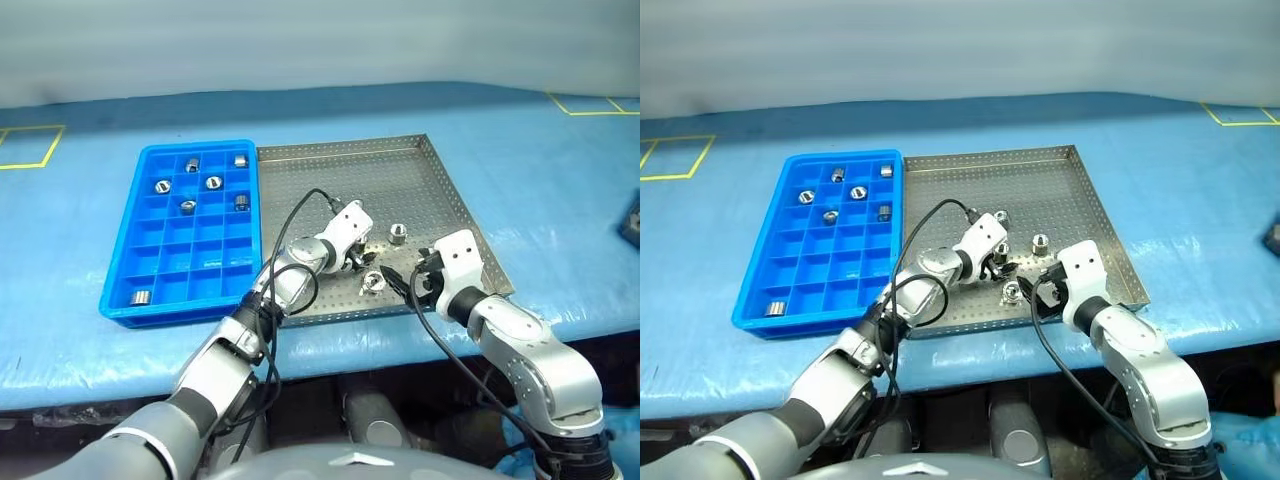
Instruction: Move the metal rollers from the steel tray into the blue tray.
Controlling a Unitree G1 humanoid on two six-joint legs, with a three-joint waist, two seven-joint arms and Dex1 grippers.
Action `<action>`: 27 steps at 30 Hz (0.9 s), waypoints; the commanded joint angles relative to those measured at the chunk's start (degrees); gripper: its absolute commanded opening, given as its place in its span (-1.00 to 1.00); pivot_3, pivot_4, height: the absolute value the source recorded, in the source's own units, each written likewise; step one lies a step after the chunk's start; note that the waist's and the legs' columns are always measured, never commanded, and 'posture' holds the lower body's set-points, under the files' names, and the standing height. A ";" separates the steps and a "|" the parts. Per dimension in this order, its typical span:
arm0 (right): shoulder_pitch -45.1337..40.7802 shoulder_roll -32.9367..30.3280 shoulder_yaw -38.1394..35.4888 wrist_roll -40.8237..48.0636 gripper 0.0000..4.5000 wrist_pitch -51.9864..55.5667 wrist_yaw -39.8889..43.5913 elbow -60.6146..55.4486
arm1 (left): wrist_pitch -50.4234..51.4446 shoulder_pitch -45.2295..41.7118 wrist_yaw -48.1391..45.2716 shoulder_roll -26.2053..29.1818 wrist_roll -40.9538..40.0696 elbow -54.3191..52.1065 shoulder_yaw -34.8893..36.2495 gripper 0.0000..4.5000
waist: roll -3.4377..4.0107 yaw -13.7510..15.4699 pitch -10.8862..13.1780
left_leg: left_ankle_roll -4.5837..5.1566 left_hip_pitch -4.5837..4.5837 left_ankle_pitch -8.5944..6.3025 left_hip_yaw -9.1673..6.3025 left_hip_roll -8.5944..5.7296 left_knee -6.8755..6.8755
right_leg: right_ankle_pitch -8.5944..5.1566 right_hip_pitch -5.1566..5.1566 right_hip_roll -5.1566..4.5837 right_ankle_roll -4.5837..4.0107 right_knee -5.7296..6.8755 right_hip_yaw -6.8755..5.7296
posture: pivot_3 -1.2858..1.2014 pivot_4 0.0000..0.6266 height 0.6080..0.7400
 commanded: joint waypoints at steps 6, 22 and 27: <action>0.41 0.37 -0.80 -0.16 1.00 -0.63 -0.55 -2.41 | -5.19 -2.56 3.53 -3.16 0.75 7.75 3.10 -0.02 | 0.00 -0.93 0.00 | 0.00 0.02 0.00 0.00 0.00 0.01 | 0.01 0.02 0.00 0.01 0.01 0.01 | -0.14 -0.52 1.00; -4.97 -0.43 4.47 0.84 1.00 -1.81 5.04 1.42 | 13.15 7.74 5.17 6.55 -3.36 -35.30 14.27 -0.23 | 0.02 -1.29 -0.01 | 0.00 0.09 0.01 0.05 0.06 -0.24 | 0.01 -0.09 0.09 0.02 0.07 0.15 | -0.04 -0.52 1.00; -8.32 0.17 6.48 -0.09 1.00 -2.50 6.18 4.57 | 24.63 12.76 18.50 7.15 3.12 -48.96 20.56 -0.23 | 0.02 1.03 -0.01 | 0.00 0.10 0.01 0.03 0.05 -0.24 | 0.05 -0.03 0.07 0.10 0.02 0.13 | 0.01 -0.52 1.00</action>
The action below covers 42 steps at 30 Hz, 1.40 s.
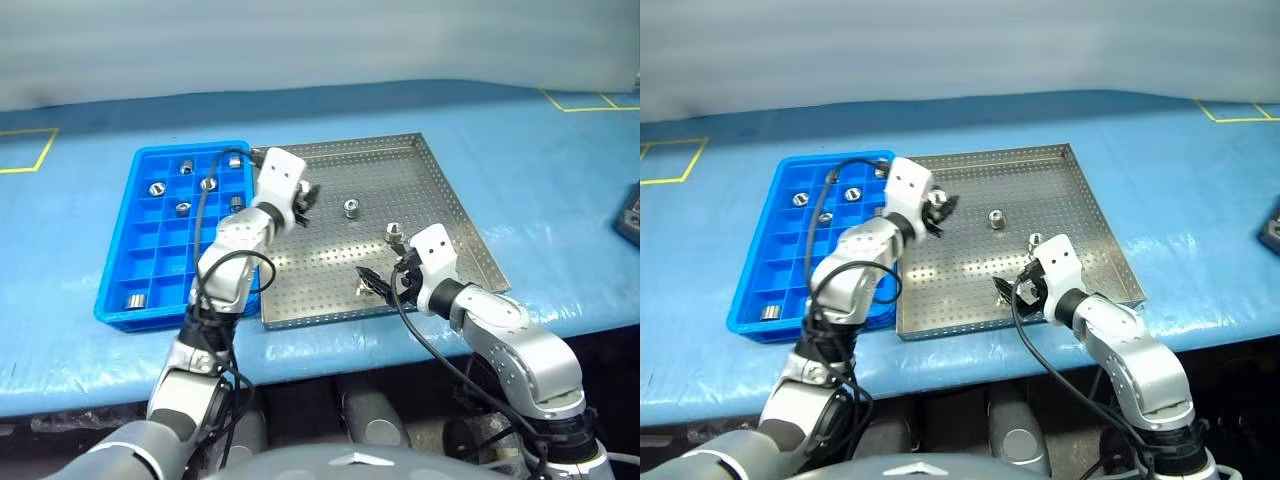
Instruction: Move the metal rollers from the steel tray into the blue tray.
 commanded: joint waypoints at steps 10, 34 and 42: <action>-4.92 0.08 3.66 -0.88 1.00 -3.14 3.11 4.36 | 6.66 6.73 25.13 -0.21 14.47 -9.38 10.24 -0.23 | -0.03 5.87 0.01 | -0.02 -0.04 0.01 -0.07 -0.01 0.05 | 0.09 0.01 -0.02 0.14 -0.03 -0.13 | 0.08 -0.52 1.00; -0.96 -0.74 0.57 -2.24 1.00 -4.39 1.30 3.16 | -8.57 0.43 30.29 0.19 12.73 11.06 12.04 0.98 | -0.05 6.56 0.00 | -0.03 -0.05 0.01 -0.09 -0.03 0.07 | 0.13 0.04 -0.06 0.20 -0.05 -0.20 | 0.04 -0.52 1.00; -0.93 -0.57 -0.97 -2.59 1.00 -4.28 -0.46 2.13 | -15.76 -2.11 12.29 -3.78 1.84 9.40 3.79 0.98 | -0.05 6.86 0.00 | -0.04 -0.09 0.02 -0.08 -0.05 0.14 | 0.13 0.06 -0.08 0.20 -0.06 -0.20 | -0.01 -0.52 1.00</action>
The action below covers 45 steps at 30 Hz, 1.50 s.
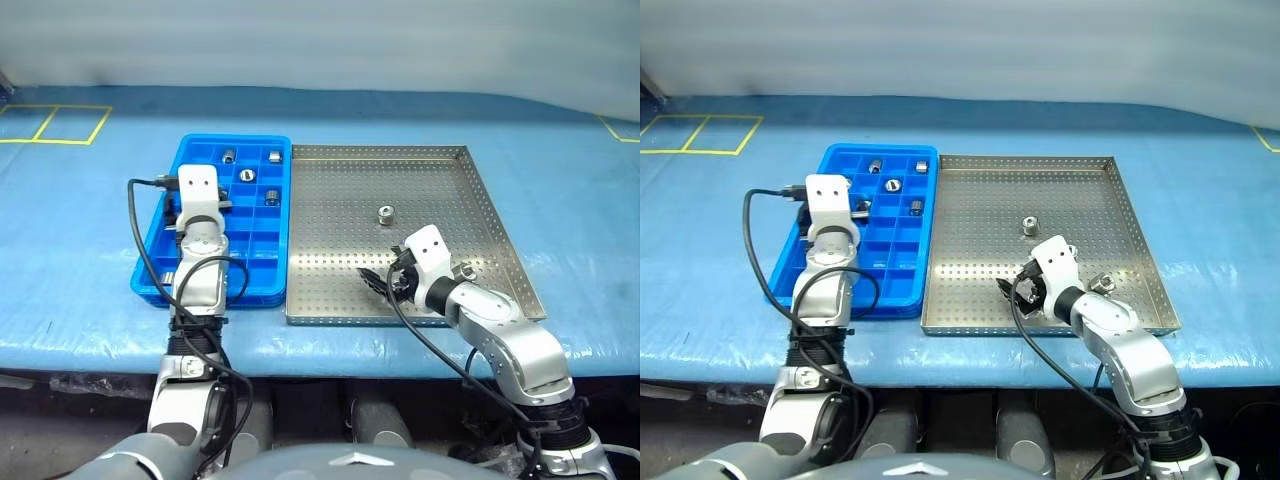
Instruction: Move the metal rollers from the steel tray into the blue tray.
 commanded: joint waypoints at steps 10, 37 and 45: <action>5.02 1.10 -6.16 1.28 1.00 0.35 -2.80 -9.82 | -10.18 -15.31 -25.93 -2.71 -5.13 22.18 -17.66 0.98 | 0.02 -4.08 -0.01 | 0.02 -0.01 -0.01 0.06 -0.03 0.00 | -0.12 -0.01 -0.01 -0.20 -0.04 0.09 | -0.12 -0.52 1.00; 10.21 2.70 -6.77 1.29 1.00 3.16 -5.37 -14.75 | -26.88 -32.40 -12.51 -9.17 -3.80 70.51 -9.13 0.00 | -0.01 -16.37 0.00 | 0.03 0.03 -0.03 0.11 -0.07 -0.14 | -0.12 -0.05 -0.03 -0.13 -0.06 0.23 | -0.21 -0.52 1.00; 7.81 2.18 -7.35 0.95 1.00 2.70 -5.35 -13.31 | -28.72 -31.42 -13.68 -7.14 -3.69 66.51 -8.46 -0.17 | -0.02 -16.59 0.01 | 0.03 0.04 -0.03 0.11 -0.08 -0.18 | -0.12 -0.05 -0.03 -0.13 -0.06 0.25 | -0.18 -0.52 1.00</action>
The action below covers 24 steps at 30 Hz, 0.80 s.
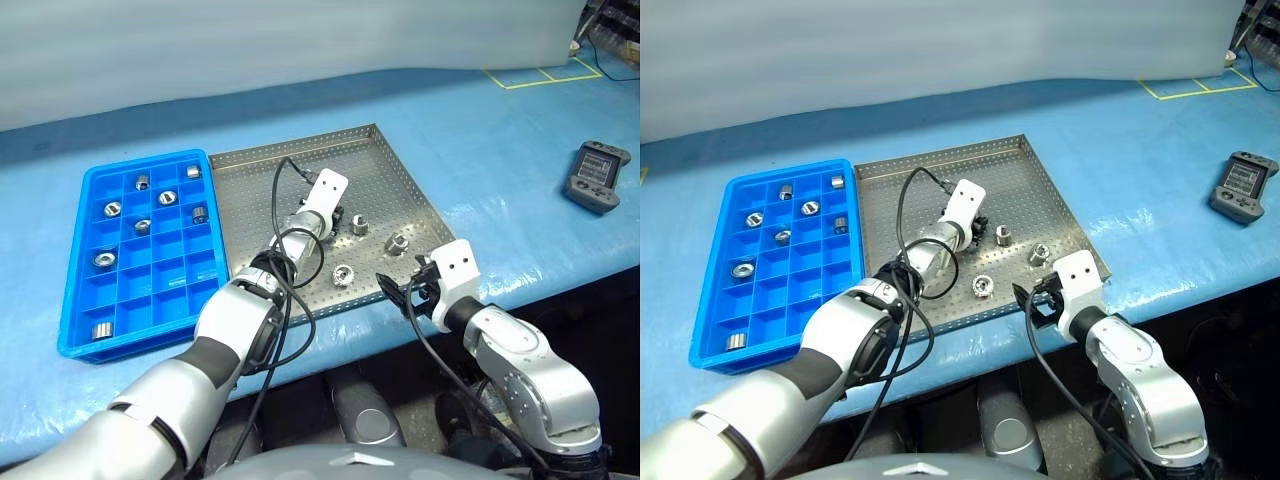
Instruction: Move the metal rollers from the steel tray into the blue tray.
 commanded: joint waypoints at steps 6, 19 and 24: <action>-4.42 -3.08 -0.68 2.36 1.00 -0.60 4.70 0.13 | 9.10 10.25 -6.60 4.76 -5.16 -32.83 2.70 -0.17 | 0.01 0.30 0.00 | 0.00 0.02 0.00 0.02 0.01 -0.18 | 0.12 -0.06 0.01 0.22 0.04 0.06 | -0.13 -0.52 1.00; -10.01 -3.33 5.65 3.59 1.00 -3.22 10.96 5.25 | 57.99 39.39 4.64 8.98 -6.16 -102.59 7.28 -0.17 | 0.00 9.62 0.01 | 0.01 0.07 -0.02 -0.02 0.09 0.04 | 0.07 -0.02 0.12 0.17 0.16 0.04 | 0.02 -0.52 1.00; -11.29 -3.05 7.21 3.27 1.00 -3.70 11.62 7.47 | 64.48 42.73 10.91 11.37 -0.20 -110.56 7.26 -0.17 | -0.03 13.13 0.01 | 0.00 0.07 -0.02 -0.01 0.05 0.14 | -0.03 0.03 0.07 0.00 0.12 0.04 | 0.05 -0.52 1.00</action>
